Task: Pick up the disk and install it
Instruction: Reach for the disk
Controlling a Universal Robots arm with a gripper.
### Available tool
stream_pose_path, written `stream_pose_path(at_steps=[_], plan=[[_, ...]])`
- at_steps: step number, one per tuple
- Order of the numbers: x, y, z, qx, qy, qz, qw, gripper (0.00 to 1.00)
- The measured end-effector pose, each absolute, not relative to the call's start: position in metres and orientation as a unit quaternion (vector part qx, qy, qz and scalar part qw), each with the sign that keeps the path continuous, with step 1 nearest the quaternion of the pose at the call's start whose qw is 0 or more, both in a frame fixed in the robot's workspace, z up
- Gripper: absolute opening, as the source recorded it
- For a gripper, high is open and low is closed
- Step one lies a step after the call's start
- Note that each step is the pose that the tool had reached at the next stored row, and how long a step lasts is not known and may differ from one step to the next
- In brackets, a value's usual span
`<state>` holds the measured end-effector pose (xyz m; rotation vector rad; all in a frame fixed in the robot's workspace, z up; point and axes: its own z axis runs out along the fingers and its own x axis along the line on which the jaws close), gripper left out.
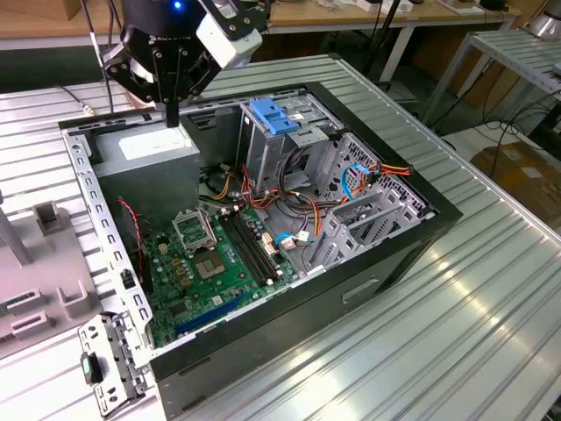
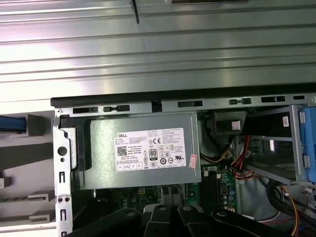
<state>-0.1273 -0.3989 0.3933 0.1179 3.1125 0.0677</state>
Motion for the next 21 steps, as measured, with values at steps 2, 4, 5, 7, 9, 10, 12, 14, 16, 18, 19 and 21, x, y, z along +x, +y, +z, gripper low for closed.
stream_pose_path(at_steps=[2,4,5,7,9,10,12,14,16,18,19,21], plan=[[-0.128,-0.399,0.393,0.038,0.999,0.022,0.013,0.11],[-0.129,-0.399,0.393,0.038,0.999,0.022,0.013,0.11],[-0.13,-0.399,0.393,0.038,0.999,0.022,0.013,0.11],[-0.131,-0.399,0.393,0.038,0.999,0.022,0.013,0.11],[-0.132,-0.399,0.393,0.038,0.999,0.022,0.013,0.11],[-0.132,-0.399,0.393,0.038,0.999,0.022,0.013,0.11],[-0.133,-0.399,0.393,0.038,0.999,0.022,0.013,0.11],[-0.134,-0.399,0.393,0.038,0.999,0.022,0.013,0.11],[-0.134,-0.399,0.393,0.038,0.999,0.022,0.013,0.11],[-0.137,-0.399,0.393,0.038,0.999,0.022,0.013,0.11],[-0.137,-0.399,0.393,0.038,0.999,0.022,0.013,0.11],[-0.138,-0.399,0.393,0.038,0.999,0.022,0.013,0.11]])
